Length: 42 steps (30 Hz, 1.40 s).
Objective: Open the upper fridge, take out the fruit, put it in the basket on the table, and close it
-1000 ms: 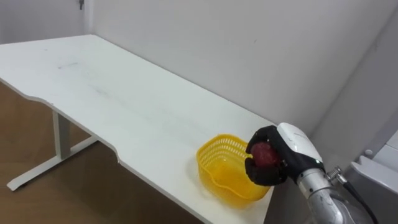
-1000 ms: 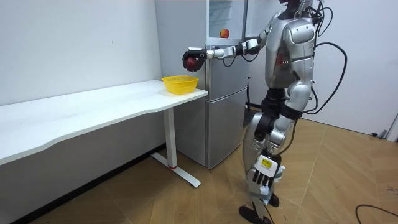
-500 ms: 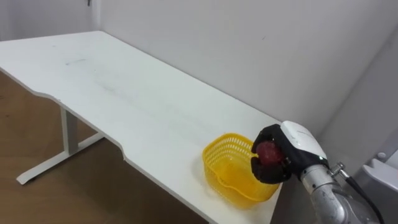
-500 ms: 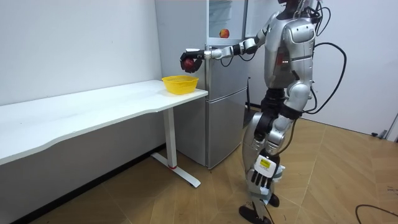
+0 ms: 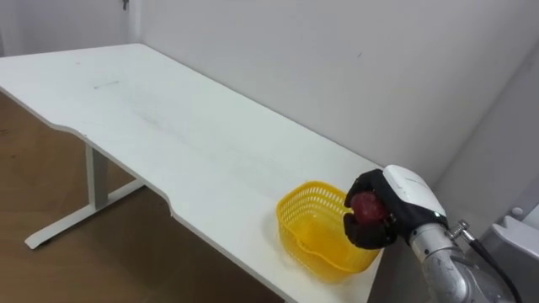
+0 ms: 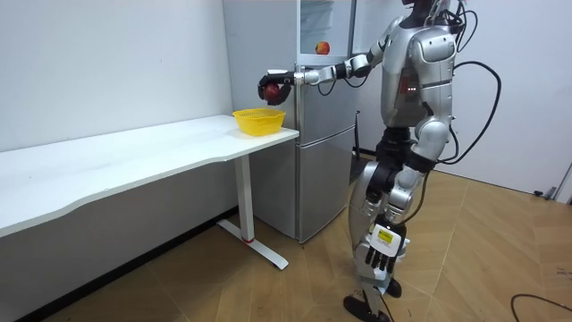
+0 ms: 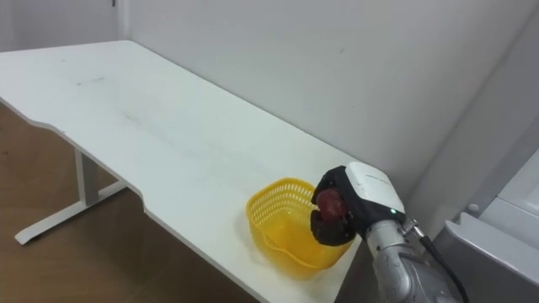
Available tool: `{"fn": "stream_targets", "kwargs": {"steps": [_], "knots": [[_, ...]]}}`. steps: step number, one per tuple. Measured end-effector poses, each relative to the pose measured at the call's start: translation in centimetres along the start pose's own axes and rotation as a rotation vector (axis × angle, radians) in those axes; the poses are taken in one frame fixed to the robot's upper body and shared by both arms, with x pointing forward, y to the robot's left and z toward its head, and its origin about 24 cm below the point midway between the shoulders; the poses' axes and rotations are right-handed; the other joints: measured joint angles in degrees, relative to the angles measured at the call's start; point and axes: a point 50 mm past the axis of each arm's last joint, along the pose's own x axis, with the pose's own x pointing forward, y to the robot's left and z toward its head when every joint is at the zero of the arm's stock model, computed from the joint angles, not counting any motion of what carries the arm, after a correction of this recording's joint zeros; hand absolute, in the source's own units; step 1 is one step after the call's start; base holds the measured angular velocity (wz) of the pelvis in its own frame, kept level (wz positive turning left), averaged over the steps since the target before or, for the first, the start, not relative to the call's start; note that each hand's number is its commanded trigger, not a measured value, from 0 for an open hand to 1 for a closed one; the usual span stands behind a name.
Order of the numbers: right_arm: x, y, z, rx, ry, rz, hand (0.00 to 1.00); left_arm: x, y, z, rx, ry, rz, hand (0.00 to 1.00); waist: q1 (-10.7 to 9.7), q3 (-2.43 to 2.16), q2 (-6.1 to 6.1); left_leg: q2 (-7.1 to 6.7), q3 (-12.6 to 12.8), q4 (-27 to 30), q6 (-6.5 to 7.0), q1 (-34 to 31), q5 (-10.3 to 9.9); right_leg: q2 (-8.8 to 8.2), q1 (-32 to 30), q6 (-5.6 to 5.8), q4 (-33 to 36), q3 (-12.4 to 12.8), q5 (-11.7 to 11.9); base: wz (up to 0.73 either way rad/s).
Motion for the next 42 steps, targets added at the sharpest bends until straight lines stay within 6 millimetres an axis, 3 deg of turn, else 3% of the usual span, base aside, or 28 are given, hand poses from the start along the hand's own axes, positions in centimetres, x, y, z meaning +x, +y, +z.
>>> {"fn": "stream_targets", "kwargs": {"steps": [42], "knots": [[0.04,-0.25,0.57,0.031,-0.025,-0.023,0.00,0.00,-0.15,-0.18,-0.005,0.001,0.023,0.00,1.21,0.28,-0.28,0.11,0.54,-0.02,0.00,0.74,0.00,0.06,0.08,0.00,-0.05,0.57,0.00,0.00]]}}
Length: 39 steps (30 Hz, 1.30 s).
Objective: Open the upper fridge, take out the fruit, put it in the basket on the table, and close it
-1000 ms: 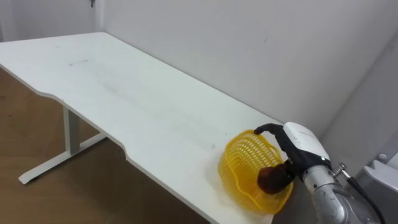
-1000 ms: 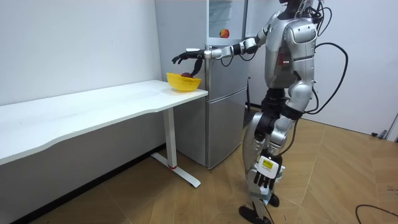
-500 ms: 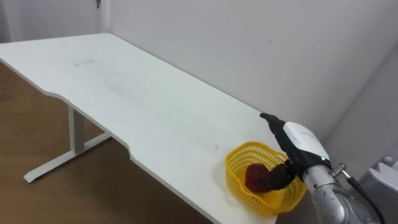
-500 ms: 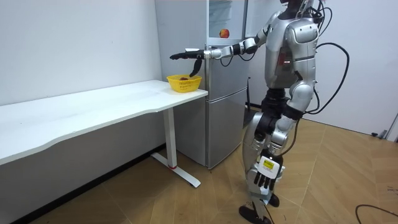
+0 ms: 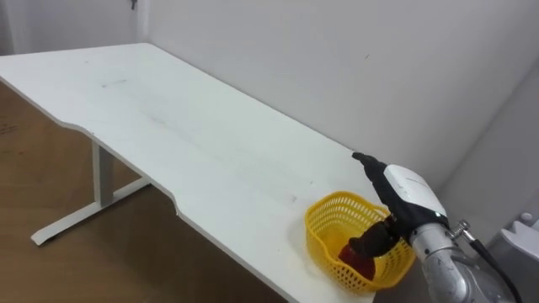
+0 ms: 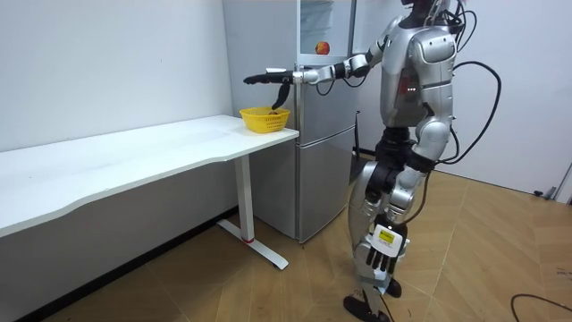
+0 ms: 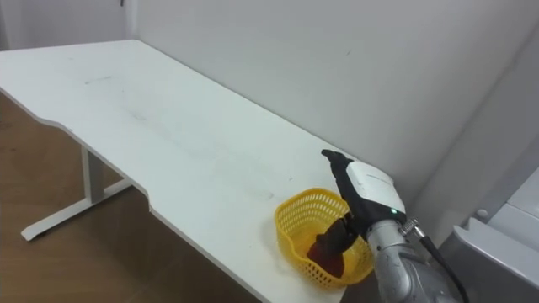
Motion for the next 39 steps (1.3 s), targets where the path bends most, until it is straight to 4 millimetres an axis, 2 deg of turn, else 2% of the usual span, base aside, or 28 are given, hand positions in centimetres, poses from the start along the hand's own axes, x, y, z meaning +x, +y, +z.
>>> {"fn": "stream_targets", "kwargs": {"steps": [3,6,9,11,12,14,15,18,20,22,23,26,27,29,30,33,34,35,38,39], "knots": [[0.1,-0.5,1.1,0.035,-0.045,-0.021,0.00,0.0,0.1,-0.1,-0.004,-0.002,0.013,0.00,-0.63,0.04,0.10,-0.01,-0.06,-0.07,0.00,-0.04,0.00,0.04,-0.11,0.00,-0.06,0.12,0.00,0.00],[0.1,-1.4,3.0,0.070,-0.130,-0.072,0.00,0.0,0.0,-0.2,-0.008,-0.004,0.022,0.00,-1.58,0.03,0.51,0.03,0.06,0.05,0.00,0.11,0.00,0.09,-0.03,0.01,-0.08,0.44,0.05,-0.02],[-0.2,-3.1,6.1,0.118,-0.276,-0.141,0.00,0.0,-0.4,-0.4,-0.011,-0.014,0.024,0.00,-3.47,0.14,1.36,0.14,0.37,0.45,0.01,0.00,-0.01,0.13,0.06,0.04,-0.19,0.44,0.29,-0.03],[-0.9,-5.3,8.3,0.179,-0.396,-0.241,0.00,-0.1,-0.9,-0.3,-0.036,-0.028,0.023,0.00,-4.51,0.17,2.63,0.27,1.32,0.29,0.13,0.59,-0.09,0.15,0.19,0.12,-0.14,1.21,0.45,-0.17],[-1.0,-5.7,8.8,0.193,-0.423,-0.267,0.00,0.0,-1.0,-0.3,-0.044,-0.031,0.022,0.00,-4.59,0.15,3.00,0.36,1.83,0.01,0.16,1.05,-0.10,0.15,0.34,0.13,-0.09,1.63,0.48,-0.35],[-1.8,-6.7,10.1,0.227,-0.497,-0.331,0.00,0.0,-1.6,-0.2,-0.059,-0.033,0.027,0.00,-5.32,-0.19,4.33,0.66,3.19,-0.48,0.33,2.35,-0.20,0.22,0.99,0.15,-0.13,2.28,0.74,-0.28],[-2.1,-7.0,10.3,0.240,-0.510,-0.344,0.00,0.0,-1.7,-0.3,-0.060,-0.031,0.027,0.00,-5.82,-0.26,4.60,0.66,3.24,-0.56,0.33,2.55,-0.21,0.21,1.13,0.16,-0.09,2.34,0.75,-0.10],[-3.8,-7.3,11.6,0.329,-0.587,-0.403,0.00,0.1,-2.2,-0.1,-0.065,-0.042,0.036,0.00,-7.56,-1.02,5.97,0.73,3.90,-0.86,0.35,3.22,-0.21,0.26,1.25,0.15,0.14,3.04,0.77,-0.15],[-5.0,-7.4,11.8,0.358,-0.632,-0.427,0.00,0.2,-2.8,0.0,-0.074,-0.049,0.026,0.00,-8.30,-1.18,7.56,1.00,5.33,-1.68,0.37,5.00,-0.20,0.26,1.67,0.14,0.85,4.39,0.77,-0.31],[-5.8,-7.6,11.7,0.395,-0.651,-0.454,0.00,0.2,-3.3,-0.4,-0.078,-0.038,0.012,0.00,-8.82,-1.34,8.49,1.14,6.37,-3.04,0.40,6.44,-0.19,0.33,2.27,0.14,0.92,5.39,0.77,-0.33],[-6.3,-8.0,11.9,0.415,-0.667,-0.482,0.00,0.2,-3.6,-0.9,-0.087,-0.026,0.004,0.00,-9.69,-1.27,9.11,1.23,6.83,-3.32,0.40,7.11,-0.19,0.40,2.82,0.14,0.88,5.96,0.77,-0.28],[-7.8,-9.1,11.9,0.462,-0.707,-0.578,0.00,0.1,-4.5,-1.7,-0.102,-0.011,-0.013,0.00,-11.43,-1.62,10.08,1.47,8.33,-4.11,0.41,8.74,-0.19,0.63,3.51,0.14,0.88,7.49,0.77,-0.24],[-8.0,-9.3,11.8,0.466,-0.713,-0.594,0.00,0.1,-4.7,-1.8,-0.105,-0.005,-0.019,0.00,-11.87,-1.58,10.33,1.56,8.61,-4.19,0.41,9.04,-0.20,0.70,3.69,0.14,0.86,7.69,0.77,-0.18],[-8.6,-9.9,11.9,0.476,-0.734,-0.652,0.00,0.0,-5.3,-2.2,-0.109,0.006,-0.035,0.00,-14.37,-1.56,10.98,1.66,8.85,-4.42,0.40,9.95,-0.22,0.99,4.36,0.14,0.79,7.93,0.77,-0.07],[-8.8,-10.1,11.8,0.473,-0.737,-0.669,0.00,0.0,-5.4,-2.2,-0.110,0.005,-0.036,0.00,-14.69,-1.55,11.11,1.70,8.88,-4.38,0.39,9.95,-0.22,0.99,4.37,0.14,0.77,8.02,0.78,-0.04],[-9.7,-11.1,10.8,0.459,-0.735,-0.751,0.00,0.0,-5.9,-2.3,-0.115,-0.006,-0.046,0.00,-15.78,-1.62,12.40,1.85,9.84,-4.46,0.38,10.59,-0.22,1.20,4.35,0.05,0.90,8.85,0.83,-0.16],[-10.1,-11.2,10.3,0.455,-0.726,-0.779,0.00,-0.1,-6.1,-2.4,-0.128,-0.008,-0.051,0.00,-15.82,-1.81,13.13,1.90,10.52,-4.91,0.38,11.22,-0.22,1.25,4.47,0.04,0.97,9.71,0.83,-0.31],[-10.4,-11.3,9.8,0.456,-0.716,-0.804,0.00,-0.1,-6.3,-2.5,-0.152,-0.011,-0.050,0.00,-16.69,-1.84,13.66,1.92,11.03,-5.29,0.38,11.71,-0.22,1.29,4.40,0.04,1.02,10.03,0.83,-0.24],[-10.8,-12.1,8.6,0.470,-0.674,-0.891,0.00,-0.1,-6.5,-2.7,-0.176,-0.003,-0.049,0.00,-18.69,-1.95,14.12,1.95,11.66,-5.77,0.37,11.86,-0.19,1.27,4.01,0.04,1.00,10.60,0.83,-0.12],[-10.9,-12.2,8.4,0.473,-0.667,-0.907,0.00,-0.1,-6.6,-2.8,-0.176,-0.002,-0.050,0.00,-18.79,-2.01,14.09,1.96,11.79,-5.81,0.37,11.94,-0.19,1.29,4.01,0.04,0.93,10.70,0.83,-0.12]]}}
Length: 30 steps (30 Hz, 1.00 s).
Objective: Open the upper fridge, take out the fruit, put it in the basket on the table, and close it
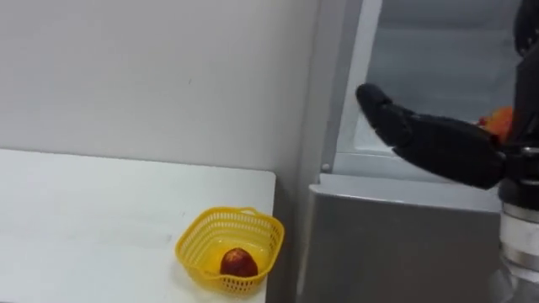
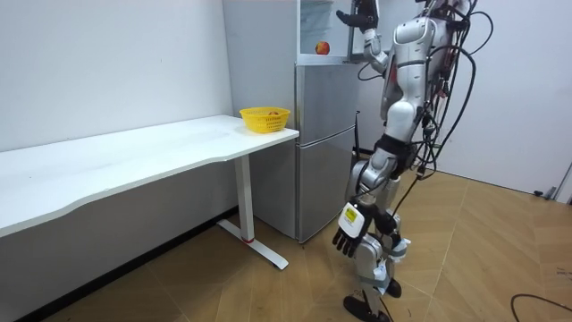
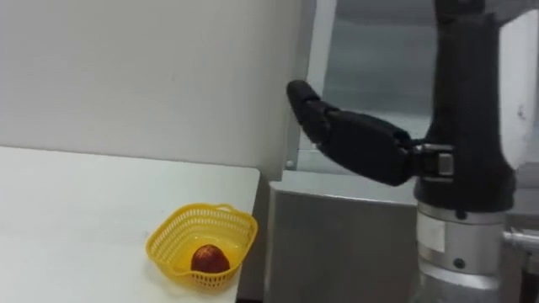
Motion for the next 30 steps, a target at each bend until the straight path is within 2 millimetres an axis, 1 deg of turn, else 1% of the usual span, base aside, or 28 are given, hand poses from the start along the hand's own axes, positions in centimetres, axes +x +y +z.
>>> {"fn": "stream_targets", "kwargs": {"steps": [2,4,6,7,9,10,12,14,18,19,20,24,26,28,30], "knots": [[-0.1,-1.1,-0.3,-0.028,0.010,-0.064,0.00,0.0,0.1,0.2,0.000,-0.005,0.002,0.00,-0.38,-0.01,-0.02,0.01,0.51,-0.14,-0.01,0.75,0.02,0.12,0.04,0.00,-0.07,0.50,-0.01,-0.13],[-0.3,-1.6,-0.6,-0.049,0.019,-0.085,0.00,0.1,0.2,0.6,0.001,-0.013,0.005,0.00,-0.41,-0.01,-0.05,0.06,1.04,-0.34,-0.01,1.12,0.03,0.53,0.13,0.02,-0.08,0.92,-0.02,-0.15],[-0.4,-2.0,-0.7,-0.063,0.026,-0.097,0.00,0.2,0.3,0.9,0.002,-0.022,0.008,0.00,-1.01,0.03,-0.33,0.06,1.43,-0.36,-0.01,1.10,0.03,0.59,-0.07,0.02,-0.10,1.46,-0.02,-0.11],[-0.5,-2.2,-0.8,-0.072,0.030,-0.096,0.00,0.2,0.4,1.0,0.003,-0.025,0.009,0.00,-1.58,0.07,-0.54,0.03,1.42,-0.37,0.00,1.07,0.03,0.58,-0.10,0.06,-0.11,1.53,-0.04,-0.05],[-0.4,-2.6,-0.9,-0.082,0.035,-0.108,0.00,0.2,0.4,1.1,0.003,-0.027,0.010,0.00,-1.87,0.17,-0.75,-0.01,1.49,-0.37,0.00,1.06,0.02,0.62,-0.17,0.11,-0.13,1.90,-0.08,-0.04],[-0.3,-3.0,-1.1,-0.082,0.046,-0.124,0.00,0.2,0.5,1.2,0.001,-0.029,0.012,0.00,-2.38,0.25,-0.84,-0.01,1.47,-0.35,0.00,1.03,0.02,0.72,-0.24,0.16,-0.14,2.26,-0.12,0.00],[-0.3,-3.6,-1.9,-0.099,0.075,-0.137,0.00,0.2,0.7,1.2,0.002,-0.031,0.013,0.00,-2.94,0.25,-1.26,-0.02,1.49,-0.33,0.00,1.06,0.02,0.73,-0.20,0.19,-0.14,2.33,-0.15,0.00],[-0.6,-4.2,-3.1,-0.110,0.140,-0.155,0.00,0.2,0.6,1.2,0.004,-0.031,0.007,0.00,-3.35,0.29,-1.48,-0.05,1.51,-0.33,0.01,1.03,0.02,0.73,-0.36,0.19,-0.11,2.51,-0.15,-0.05],[-1.1,-4.8,-4.7,-0.116,0.234,-0.171,0.00,0.2,0.6,1.1,0.004,-0.027,0.002,0.00,-3.42,0.28,-1.49,-0.04,1.35,-0.36,0.01,0.87,0.02,0.76,-0.62,0.21,-0.10,2.66,-0.18,-0.02],[-1.3,-4.9,-5.1,-0.113,0.259,-0.174,0.00,0.2,0.5,1.0,0.004,-0.026,-0.006,0.00,-3.40,0.21,-1.60,-0.04,1.32,-0.36,0.01,0.69,0.02,0.77,-0.89,0.20,-0.11,2.64,-0.22,0.00],[-1.4,-4.9,-5.3,-0.112,0.279,-0.176,0.00,0.2,0.4,1.0,0.003,-0.025,-0.015,0.00,-3.53,0.16,-1.71,-0.04,1.26,-0.34,0.01,0.53,0.02,0.75,-0.99,0.20,-0.09,2.47,-0.21,0.03],[-1.3,-5.1,-6.1,-0.107,0.319,-0.148,0.00,0.1,0.3,0.7,0.001,-0.018,-0.019,0.00,-3.72,0.19,-1.73,-0.03,1.15,-0.29,0.01,0.56,0.02,0.72,-0.77,0.19,-0.08,2.21,-0.21,0.03],[-1.1,-5.5,-7.4,-0.113,0.366,-0.138,0.00,0.1,0.3,0.5,-0.007,-0.014,-0.020,0.00,-3.76,0.33,-1.98,-0.04,0.84,-0.29,0.01,0.58,0.02,0.70,-0.69,0.19,-0.08,2.10,-0.21,0.03],[-1.0,-5.7,-8.0,-0.112,0.399,-0.129,0.00,0.1,0.2,0.4,-0.016,-0.012,-0.022,0.00,-3.76,0.45,-2.19,-0.04,0.80,-0.31,0.01,0.58,0.02,0.68,-0.66,0.19,-0.06,1.98,-0.21,0.02],[-1.0,-5.9,-8.2,-0.111,0.415,-0.120,0.00,0.1,0.2,0.4,-0.016,-0.013,-0.023,0.00,-3.58,0.70,-2.62,-0.06,0.74,-0.31,0.01,0.50,0.02,0.61,-0.64,0.16,-0.03,1.68,-0.27,0.04]]}}
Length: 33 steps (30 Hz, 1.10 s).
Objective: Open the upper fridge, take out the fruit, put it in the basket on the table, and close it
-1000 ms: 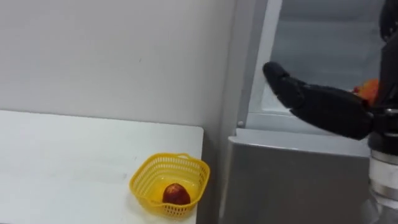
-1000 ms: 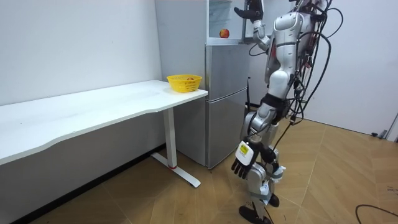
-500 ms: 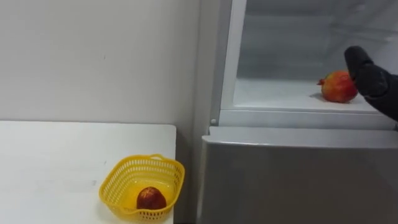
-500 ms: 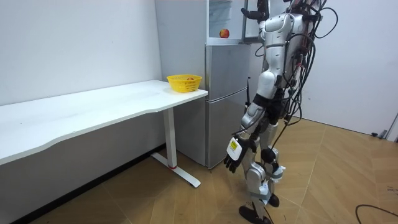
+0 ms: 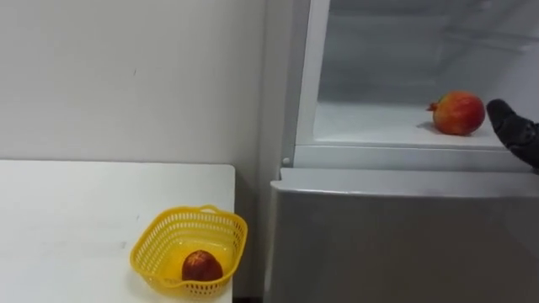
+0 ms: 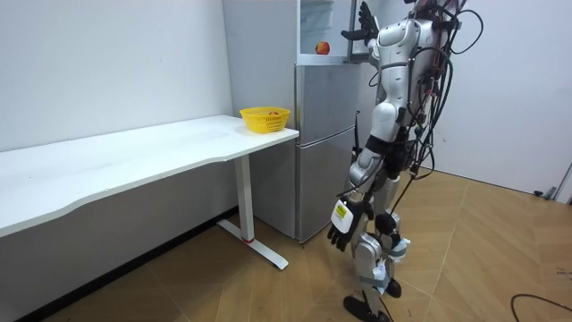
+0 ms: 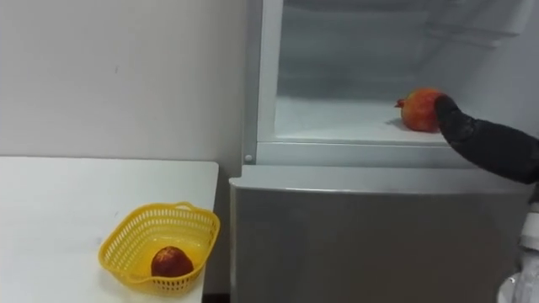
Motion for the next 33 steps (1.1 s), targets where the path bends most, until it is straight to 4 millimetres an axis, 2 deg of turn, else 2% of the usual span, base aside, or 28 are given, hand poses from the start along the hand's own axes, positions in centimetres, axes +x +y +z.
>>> {"fn": "stream_targets", "kwargs": {"steps": [1,3,7,12,18,20,28,33], "knots": [[0.1,0.0,-0.1,-0.008,0.008,0.009,0.00,0.0,0.0,0.0,0.000,0.001,-0.001,0.00,0.00,0.11,-0.23,0.00,0.00,0.05,0.00,-0.05,0.00,-0.01,-0.07,-0.05,0.06,-0.05,-0.08,0.00],[0.3,0.0,-0.3,-0.018,0.018,0.027,0.00,0.0,0.0,0.0,0.000,0.001,-0.010,0.00,0.03,0.03,-0.70,0.01,-0.03,0.19,0.00,-0.23,0.00,-0.03,-0.15,-0.07,0.05,-0.15,-0.10,0.00],[0.7,0.0,-1.2,-0.019,0.066,0.050,0.00,0.0,0.0,0.1,0.001,-0.002,-0.016,0.00,0.30,-0.40,-1.49,-0.03,-0.76,0.36,0.00,-0.43,0.00,-0.15,-0.07,-0.07,0.04,-0.70,-0.09,0.06],[1.0,0.2,-1.9,-0.034,0.100,0.063,0.00,0.0,0.0,0.2,0.000,-0.001,-0.017,0.00,0.37,-0.28,-1.42,-0.05,-1.37,0.50,0.00,-0.37,0.00,-0.64,0.34,-0.07,0.04,-1.46,-0.08,0.08],[1.2,0.5,-2.2,-0.031,0.118,0.097,0.00,0.0,0.0,0.3,-0.002,-0.003,-0.029,0.00,0.67,0.09,-1.02,-0.13,-1.64,0.81,-0.01,-0.60,0.00,-0.81,0.14,-0.11,0.37,-1.73,-0.22,0.02],[1.6,0.6,-3.0,-0.052,0.152,0.099,0.00,0.0,0.1,0.2,0.000,-0.001,-0.028,0.00,0.56,0.11,-1.17,-0.22,-1.71,0.80,0.00,-0.71,0.00,-0.81,-0.30,-0.12,1.05,-1.72,-0.44,0.00],[2.0,0.2,-3.6,-0.112,0.178,0.135,0.00,-0.1,0.6,0.2,0.005,-0.002,-0.014,0.00,0.65,-0.24,-1.85,-0.27,-2.37,0.84,-0.01,-0.87,0.01,-0.79,-0.28,-0.12,0.98,-2.23,-0.52,0.02],[2.0,0.1,-3.6,-0.116,0.180,0.136,0.00,-0.1,0.7,0.2,0.006,-0.001,-0.011,0.00,0.65,-0.22,-1.95,-0.26,-2.48,0.83,-0.01,-0.80,0.01,-0.76,-0.11,-0.12,0.92,-2.39,-0.52,0.00]]}}
